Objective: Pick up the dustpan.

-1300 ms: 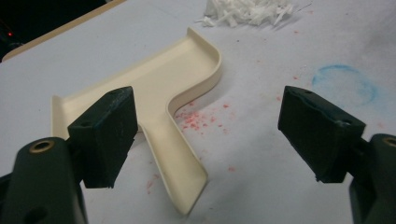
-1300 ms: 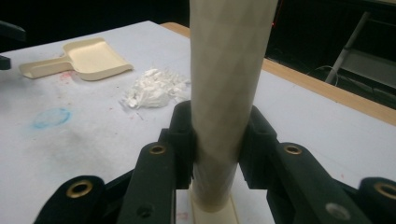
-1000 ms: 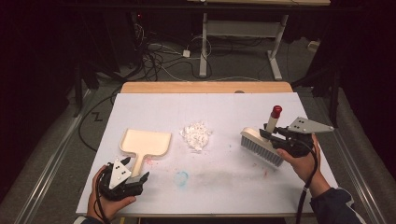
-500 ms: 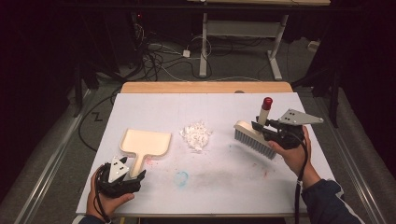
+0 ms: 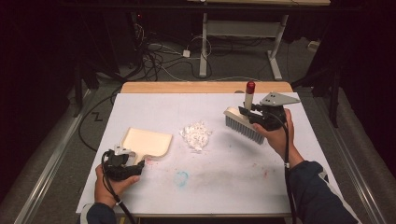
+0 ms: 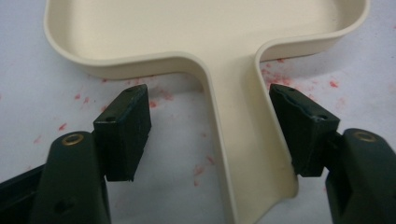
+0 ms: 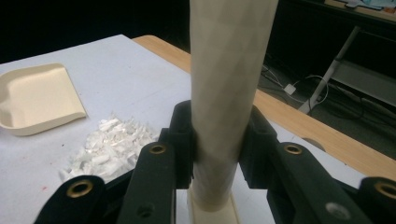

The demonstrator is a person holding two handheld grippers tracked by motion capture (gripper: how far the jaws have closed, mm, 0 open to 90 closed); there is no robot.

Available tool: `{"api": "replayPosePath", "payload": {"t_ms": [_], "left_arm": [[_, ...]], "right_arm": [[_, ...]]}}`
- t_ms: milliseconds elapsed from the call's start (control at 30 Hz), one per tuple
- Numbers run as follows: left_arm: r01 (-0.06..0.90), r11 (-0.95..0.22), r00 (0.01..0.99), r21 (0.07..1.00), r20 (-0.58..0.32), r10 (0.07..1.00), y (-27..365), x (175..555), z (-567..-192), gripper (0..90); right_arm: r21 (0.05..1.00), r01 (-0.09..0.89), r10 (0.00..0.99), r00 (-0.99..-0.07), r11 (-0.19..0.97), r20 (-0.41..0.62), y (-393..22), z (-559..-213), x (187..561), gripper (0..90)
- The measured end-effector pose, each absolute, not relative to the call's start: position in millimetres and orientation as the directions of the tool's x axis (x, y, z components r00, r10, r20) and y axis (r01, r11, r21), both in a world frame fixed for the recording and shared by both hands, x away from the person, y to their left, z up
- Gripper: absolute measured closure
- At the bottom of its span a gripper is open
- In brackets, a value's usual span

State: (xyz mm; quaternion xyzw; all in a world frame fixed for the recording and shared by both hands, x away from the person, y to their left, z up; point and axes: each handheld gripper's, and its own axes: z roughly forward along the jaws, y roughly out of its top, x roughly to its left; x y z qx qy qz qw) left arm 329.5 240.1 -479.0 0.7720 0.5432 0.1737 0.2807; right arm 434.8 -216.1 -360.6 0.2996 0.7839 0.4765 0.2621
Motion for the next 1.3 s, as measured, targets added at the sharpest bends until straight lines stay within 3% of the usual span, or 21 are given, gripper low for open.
{"api": "replayPosePath", "payload": {"t_ms": [233,333,500,800,1300], "left_arm": [[0.769,-0.26,0.351,0.585,-0.045,0.935,238,343,-473,49.1],[0.772,-0.303,0.383,0.559,-0.029,0.923,237,347,-470,63.0],[0.783,-0.32,0.4,0.533,-0.037,0.916,239,351,-466,63.4],[0.769,-0.456,0.498,0.448,0.028,0.867,245,342,-434,63.6],[0.729,-0.557,0.61,0.397,-0.01,0.792,242,331,-425,63.5]], "right_arm": [[0.906,0.215,0.728,-0.673,0.364,-0.132,-201,-355,454,71.4],[0.906,0.221,0.733,-0.668,0.361,-0.129,-189,-354,466,71.3],[0.899,0.237,0.728,-0.675,0.368,-0.12,-179,-359,475,71.4],[0.892,0.261,0.731,-0.675,0.368,-0.104,-176,-368,488,71.4],[0.889,0.264,0.737,-0.667,0.375,-0.113,-167,-373,491,71.4]]}}
